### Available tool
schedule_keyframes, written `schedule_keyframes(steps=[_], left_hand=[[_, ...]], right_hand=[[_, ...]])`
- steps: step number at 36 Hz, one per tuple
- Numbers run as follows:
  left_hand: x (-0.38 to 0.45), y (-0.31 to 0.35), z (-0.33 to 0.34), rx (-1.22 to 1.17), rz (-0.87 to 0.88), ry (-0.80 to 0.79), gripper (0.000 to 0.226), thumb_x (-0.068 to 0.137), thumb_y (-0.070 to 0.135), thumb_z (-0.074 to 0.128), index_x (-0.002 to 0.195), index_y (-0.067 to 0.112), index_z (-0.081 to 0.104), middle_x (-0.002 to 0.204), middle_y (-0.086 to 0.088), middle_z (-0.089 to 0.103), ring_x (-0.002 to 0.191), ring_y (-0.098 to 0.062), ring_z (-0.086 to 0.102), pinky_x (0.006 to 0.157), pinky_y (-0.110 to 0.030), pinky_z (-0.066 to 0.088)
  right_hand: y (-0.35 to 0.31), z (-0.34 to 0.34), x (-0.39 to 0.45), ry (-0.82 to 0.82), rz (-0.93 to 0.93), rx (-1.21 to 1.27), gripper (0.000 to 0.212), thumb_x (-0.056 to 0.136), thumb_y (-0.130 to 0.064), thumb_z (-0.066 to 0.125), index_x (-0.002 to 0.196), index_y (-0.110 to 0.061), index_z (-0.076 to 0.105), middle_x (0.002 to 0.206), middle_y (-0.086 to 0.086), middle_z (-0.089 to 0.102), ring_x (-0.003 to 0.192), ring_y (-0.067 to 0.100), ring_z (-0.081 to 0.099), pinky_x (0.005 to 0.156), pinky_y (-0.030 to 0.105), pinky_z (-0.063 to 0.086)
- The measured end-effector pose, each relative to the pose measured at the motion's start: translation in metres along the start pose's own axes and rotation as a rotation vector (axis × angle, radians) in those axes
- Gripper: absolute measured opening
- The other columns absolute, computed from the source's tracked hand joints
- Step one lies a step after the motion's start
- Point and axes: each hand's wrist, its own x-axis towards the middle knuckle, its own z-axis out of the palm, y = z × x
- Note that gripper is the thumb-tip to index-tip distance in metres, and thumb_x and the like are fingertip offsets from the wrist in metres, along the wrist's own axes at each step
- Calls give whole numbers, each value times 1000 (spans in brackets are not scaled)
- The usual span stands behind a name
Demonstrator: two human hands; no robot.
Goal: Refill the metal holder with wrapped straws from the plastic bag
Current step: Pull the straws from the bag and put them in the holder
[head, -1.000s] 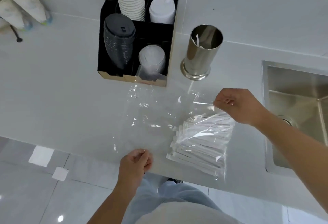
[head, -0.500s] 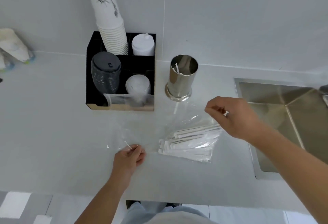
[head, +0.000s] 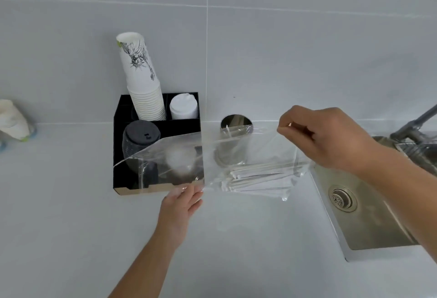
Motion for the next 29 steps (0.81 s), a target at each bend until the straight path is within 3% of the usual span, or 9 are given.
schedule_keyframes(steps=[5, 9, 11, 15, 17, 20, 24, 27, 29], left_hand=[[7, 14, 22, -270, -55, -95, 17, 97, 24, 53, 108, 12, 59, 116, -9, 69, 115, -24, 62, 94, -36, 46], [4, 20, 54, -376, -101, -267, 58, 82, 47, 55, 131, 16, 55, 130, -5, 63, 123, -21, 56, 103, -38, 40], [1, 20, 69, -390, -114, -356, 65, 76, 51, 55, 133, 18, 55, 130, -4, 64, 124, -21, 56, 105, -40, 38], [-4, 22, 101, -435, -132, -567, 87, 63, 53, 82, 137, 18, 52, 136, -9, 60, 127, -27, 55, 98, -41, 48], [-4, 25, 115, -429, -107, -655, 90, 67, 48, 82, 142, 14, 46, 143, -16, 53, 132, -33, 49, 99, -43, 49], [-3, 26, 130, -462, -111, -674, 91, 66, 43, 85, 141, 9, 47, 140, -22, 53, 129, -38, 50, 100, -48, 48], [-1, 29, 139, -506, -129, -696, 83, 61, 41, 88, 132, 10, 58, 132, -22, 60, 120, -38, 59, 88, -48, 54], [3, 32, 138, -514, -128, -694, 86, 59, 42, 89, 133, 9, 57, 131, -23, 60, 118, -39, 60, 86, -48, 55], [6, 33, 136, -516, -126, -681, 90, 59, 42, 89, 135, 9, 54, 131, -22, 60, 119, -39, 59, 87, -49, 55]], right_hand=[[-12, -25, 25, 0, 23, 23, 9, 93, -20, 54, 87, -15, 58, 45, -5, 43, 45, 18, 38, 44, 16, 31], [-20, -40, 43, 10, 66, 31, 10, 94, -11, 58, 84, -15, 56, 41, -9, 38, 43, 13, 39, 46, 13, 29], [-22, -44, 50, 16, 101, 37, 13, 94, -14, 57, 82, -19, 54, 46, -9, 45, 43, 13, 40, 47, 14, 31], [-27, -54, 63, 18, 200, 8, 18, 93, -18, 56, 76, -23, 51, 44, -13, 49, 45, 12, 43, 49, 16, 35], [-28, -59, 69, 12, 259, -9, 18, 92, -20, 57, 74, -23, 53, 42, -15, 48, 45, 8, 45, 48, 12, 35], [-28, -69, 75, 11, 336, -27, 20, 90, -24, 58, 71, -26, 53, 47, -14, 51, 47, 4, 46, 49, 12, 35], [-29, -82, 76, -58, 453, 34, 15, 91, -38, 57, 79, -28, 56, 75, -7, 65, 69, 16, 64, 58, 32, 51], [-25, -86, 72, -190, 574, 90, 14, 90, -41, 56, 97, -29, 60, 76, -5, 71, 68, 19, 68, 61, 36, 55], [-23, -85, 70, -225, 610, 89, 12, 91, -34, 55, 92, -24, 63, 70, -3, 71, 60, 16, 66, 59, 32, 54]])
